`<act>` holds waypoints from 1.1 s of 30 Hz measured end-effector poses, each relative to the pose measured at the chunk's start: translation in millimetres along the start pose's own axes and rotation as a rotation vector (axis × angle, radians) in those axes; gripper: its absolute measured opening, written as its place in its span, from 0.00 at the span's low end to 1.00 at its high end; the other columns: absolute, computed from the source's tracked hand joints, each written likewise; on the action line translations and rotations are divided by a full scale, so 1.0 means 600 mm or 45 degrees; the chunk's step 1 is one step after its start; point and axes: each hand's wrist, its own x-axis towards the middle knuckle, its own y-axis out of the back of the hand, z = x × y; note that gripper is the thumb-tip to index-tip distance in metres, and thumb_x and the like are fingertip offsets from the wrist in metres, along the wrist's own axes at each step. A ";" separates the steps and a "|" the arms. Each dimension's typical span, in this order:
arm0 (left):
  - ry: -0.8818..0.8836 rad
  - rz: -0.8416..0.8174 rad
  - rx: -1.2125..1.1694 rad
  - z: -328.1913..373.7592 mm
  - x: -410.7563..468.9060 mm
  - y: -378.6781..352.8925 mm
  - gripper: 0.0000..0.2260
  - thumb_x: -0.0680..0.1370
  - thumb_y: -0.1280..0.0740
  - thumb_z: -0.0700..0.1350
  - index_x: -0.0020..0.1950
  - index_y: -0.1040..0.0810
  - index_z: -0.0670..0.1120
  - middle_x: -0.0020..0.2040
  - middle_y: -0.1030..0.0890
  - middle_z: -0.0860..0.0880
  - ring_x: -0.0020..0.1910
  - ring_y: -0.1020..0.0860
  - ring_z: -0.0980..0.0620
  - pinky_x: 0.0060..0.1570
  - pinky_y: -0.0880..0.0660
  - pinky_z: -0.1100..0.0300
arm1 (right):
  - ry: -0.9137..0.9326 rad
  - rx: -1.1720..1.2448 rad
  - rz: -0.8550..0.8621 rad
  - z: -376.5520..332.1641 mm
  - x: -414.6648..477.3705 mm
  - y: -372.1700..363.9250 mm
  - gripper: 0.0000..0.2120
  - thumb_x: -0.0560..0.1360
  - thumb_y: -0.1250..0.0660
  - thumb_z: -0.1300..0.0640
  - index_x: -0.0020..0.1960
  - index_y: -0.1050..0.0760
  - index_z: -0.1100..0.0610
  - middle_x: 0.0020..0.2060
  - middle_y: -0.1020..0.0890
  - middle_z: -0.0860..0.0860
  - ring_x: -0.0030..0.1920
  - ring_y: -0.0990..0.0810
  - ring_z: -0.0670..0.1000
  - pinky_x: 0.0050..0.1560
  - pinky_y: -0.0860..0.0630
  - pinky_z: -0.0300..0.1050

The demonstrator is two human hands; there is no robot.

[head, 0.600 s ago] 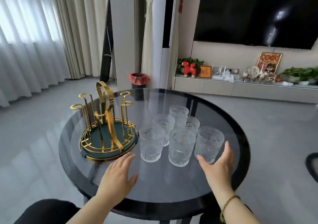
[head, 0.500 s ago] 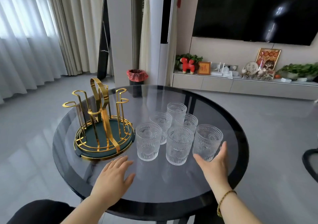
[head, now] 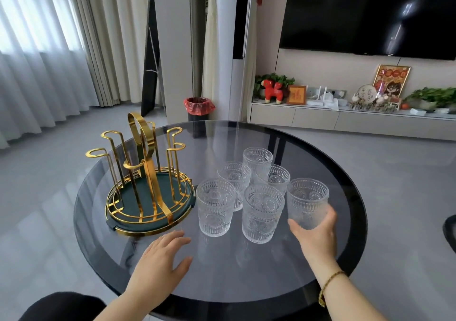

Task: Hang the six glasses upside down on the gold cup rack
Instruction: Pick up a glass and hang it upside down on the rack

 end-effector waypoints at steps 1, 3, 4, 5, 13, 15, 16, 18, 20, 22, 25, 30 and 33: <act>0.003 0.042 -0.058 -0.002 -0.002 0.002 0.17 0.77 0.38 0.52 0.65 0.34 0.54 0.69 0.34 0.54 0.67 0.36 0.55 0.65 0.39 0.60 | 0.030 0.023 0.048 -0.006 -0.001 0.004 0.37 0.62 0.26 0.60 0.64 0.42 0.56 0.63 0.29 0.57 0.60 0.29 0.59 0.53 0.32 0.47; 0.014 0.172 -0.151 -0.008 -0.006 0.013 0.15 0.75 0.35 0.47 0.62 0.29 0.51 0.64 0.28 0.52 0.62 0.30 0.54 0.59 0.33 0.60 | 0.117 0.081 0.145 -0.026 -0.002 0.017 0.37 0.61 0.25 0.62 0.64 0.40 0.57 0.62 0.29 0.58 0.60 0.29 0.57 0.54 0.34 0.45; 0.022 0.242 -0.170 -0.011 -0.008 0.020 0.14 0.74 0.33 0.44 0.60 0.27 0.49 0.62 0.26 0.50 0.59 0.28 0.52 0.57 0.31 0.58 | 0.173 0.090 0.175 -0.040 -0.001 0.025 0.37 0.60 0.25 0.62 0.64 0.39 0.57 0.61 0.29 0.57 0.60 0.29 0.56 0.55 0.35 0.44; 0.025 0.305 -0.170 -0.015 -0.009 0.027 0.14 0.73 0.31 0.41 0.58 0.24 0.46 0.59 0.23 0.48 0.57 0.26 0.48 0.54 0.29 0.56 | 0.230 0.068 0.181 -0.058 0.002 0.033 0.37 0.60 0.25 0.62 0.64 0.39 0.56 0.61 0.29 0.56 0.59 0.30 0.53 0.56 0.35 0.43; 0.075 0.514 -0.059 -0.068 0.006 0.062 0.24 0.65 0.24 0.35 0.60 0.25 0.39 0.59 0.23 0.37 0.59 0.26 0.35 0.55 0.29 0.38 | 0.591 -0.290 -0.433 -0.252 0.014 0.052 0.42 0.57 0.24 0.52 0.66 0.41 0.45 0.57 0.34 0.41 0.57 0.36 0.42 0.56 0.39 0.42; 0.050 0.493 -0.018 -0.076 0.008 0.062 0.26 0.63 0.23 0.37 0.59 0.25 0.39 0.58 0.22 0.38 0.58 0.25 0.35 0.53 0.28 0.39 | 0.627 -0.348 -0.537 -0.293 0.009 0.033 0.39 0.56 0.25 0.48 0.63 0.40 0.42 0.56 0.34 0.41 0.55 0.34 0.44 0.53 0.38 0.42; 0.020 0.490 0.021 -0.080 0.009 0.060 0.27 0.61 0.21 0.37 0.58 0.24 0.39 0.56 0.21 0.38 0.55 0.23 0.36 0.50 0.27 0.39 | 0.640 -0.374 -0.585 -0.309 0.007 0.021 0.37 0.56 0.26 0.47 0.60 0.40 0.41 0.55 0.34 0.41 0.54 0.34 0.44 0.50 0.37 0.41; -0.021 0.504 0.099 -0.084 0.010 0.055 0.28 0.56 0.19 0.40 0.55 0.22 0.40 0.52 0.18 0.39 0.50 0.20 0.37 0.44 0.24 0.40 | 0.673 -0.438 -0.667 -0.336 0.002 -0.007 0.33 0.57 0.26 0.47 0.55 0.40 0.41 0.55 0.34 0.41 0.51 0.32 0.45 0.44 0.35 0.39; -0.014 0.512 0.131 -0.087 0.011 0.051 0.28 0.55 0.18 0.42 0.53 0.21 0.41 0.50 0.17 0.40 0.48 0.19 0.39 0.42 0.23 0.42 | 0.707 -0.489 -0.728 -0.355 -0.001 -0.036 0.31 0.58 0.25 0.48 0.53 0.41 0.41 0.53 0.33 0.42 0.44 0.29 0.42 0.37 0.35 0.36; 0.045 0.525 0.111 -0.092 0.012 0.046 0.28 0.55 0.18 0.42 0.53 0.21 0.41 0.50 0.17 0.40 0.48 0.19 0.39 0.44 0.23 0.43 | 0.754 -0.534 -0.769 -0.371 -0.002 -0.059 0.30 0.58 0.25 0.48 0.52 0.40 0.41 0.51 0.33 0.42 0.42 0.30 0.40 0.34 0.36 0.34; 0.198 0.567 -0.005 -0.101 0.014 0.040 0.27 0.60 0.20 0.40 0.56 0.23 0.39 0.54 0.19 0.38 0.53 0.22 0.37 0.51 0.27 0.43 | 0.815 -0.585 -0.823 -0.391 0.001 -0.083 0.29 0.57 0.25 0.48 0.52 0.38 0.42 0.51 0.31 0.44 0.45 0.30 0.44 0.34 0.37 0.29; 0.232 0.534 0.017 -0.109 0.021 0.030 0.22 0.63 0.22 0.43 0.55 0.22 0.41 0.55 0.19 0.41 0.59 0.25 0.38 0.58 0.36 0.46 | 0.782 -0.629 -0.873 -0.410 0.012 -0.113 0.31 0.58 0.26 0.48 0.57 0.37 0.43 0.53 0.33 0.45 0.53 0.34 0.46 0.49 0.37 0.40; 0.229 0.538 0.038 -0.112 0.023 0.028 0.23 0.60 0.21 0.43 0.53 0.21 0.42 0.53 0.18 0.42 0.56 0.23 0.39 0.55 0.35 0.47 | 0.778 -0.625 -0.906 -0.417 0.013 -0.130 0.32 0.57 0.25 0.48 0.54 0.40 0.43 0.53 0.34 0.46 0.50 0.32 0.46 0.43 0.36 0.37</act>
